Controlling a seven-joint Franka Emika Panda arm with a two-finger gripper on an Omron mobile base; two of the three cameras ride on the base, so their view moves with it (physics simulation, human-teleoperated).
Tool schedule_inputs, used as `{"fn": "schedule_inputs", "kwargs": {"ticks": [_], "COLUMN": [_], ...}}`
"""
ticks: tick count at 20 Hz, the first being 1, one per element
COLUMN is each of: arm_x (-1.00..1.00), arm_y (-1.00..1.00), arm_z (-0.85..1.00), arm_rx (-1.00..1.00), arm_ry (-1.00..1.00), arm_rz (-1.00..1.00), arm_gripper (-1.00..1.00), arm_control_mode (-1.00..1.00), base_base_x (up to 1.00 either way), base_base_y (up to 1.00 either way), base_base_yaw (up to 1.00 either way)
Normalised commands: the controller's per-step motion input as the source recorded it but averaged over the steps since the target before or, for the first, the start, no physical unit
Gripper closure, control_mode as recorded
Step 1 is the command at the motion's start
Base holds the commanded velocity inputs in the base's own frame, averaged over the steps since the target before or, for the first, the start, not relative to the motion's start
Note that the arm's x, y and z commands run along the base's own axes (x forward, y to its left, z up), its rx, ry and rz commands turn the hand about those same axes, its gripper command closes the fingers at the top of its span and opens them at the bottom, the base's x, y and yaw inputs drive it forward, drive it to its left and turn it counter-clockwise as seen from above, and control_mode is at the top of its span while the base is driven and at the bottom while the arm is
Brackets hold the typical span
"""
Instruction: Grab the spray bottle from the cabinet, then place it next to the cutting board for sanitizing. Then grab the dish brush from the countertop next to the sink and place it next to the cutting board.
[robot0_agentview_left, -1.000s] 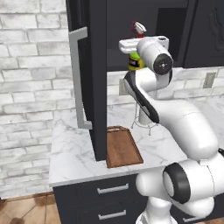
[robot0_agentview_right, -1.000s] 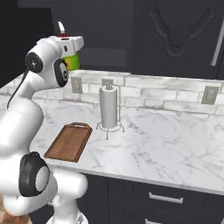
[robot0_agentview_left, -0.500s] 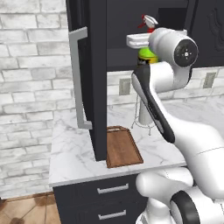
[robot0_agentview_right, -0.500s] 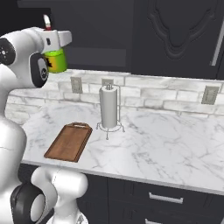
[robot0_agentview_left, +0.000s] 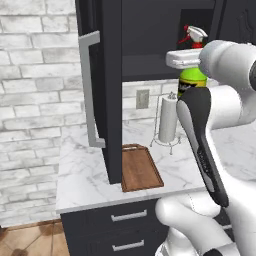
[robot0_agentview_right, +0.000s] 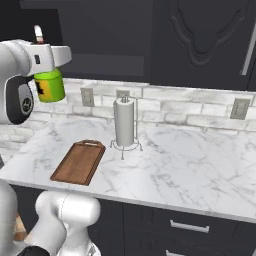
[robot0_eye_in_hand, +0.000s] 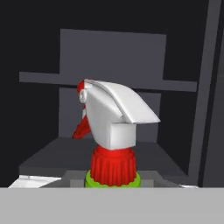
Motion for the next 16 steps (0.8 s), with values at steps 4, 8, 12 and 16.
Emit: {"fn": "schedule_inputs", "kwargs": {"ticks": [4,8,12,16], "arm_x": [-0.74,-0.44,-0.27,-0.12], "arm_y": [-0.60,-0.74,-0.68,-0.58], "arm_z": [-0.39,-0.54,-0.58,-0.47], "arm_rx": [0.00,0.00,0.00,0.00], "arm_ry": [0.00,-0.01,-0.01,0.00], "arm_rz": [0.19,0.33,0.42,0.47], "arm_gripper": [1.00,1.00,1.00,1.00], "arm_control_mode": [-1.00,-1.00,-1.00,-1.00], "base_base_x": [0.00,0.00,0.00,0.00], "base_base_y": [0.00,0.00,0.00,0.00], "base_base_yaw": [0.00,0.00,0.00,0.00]}}
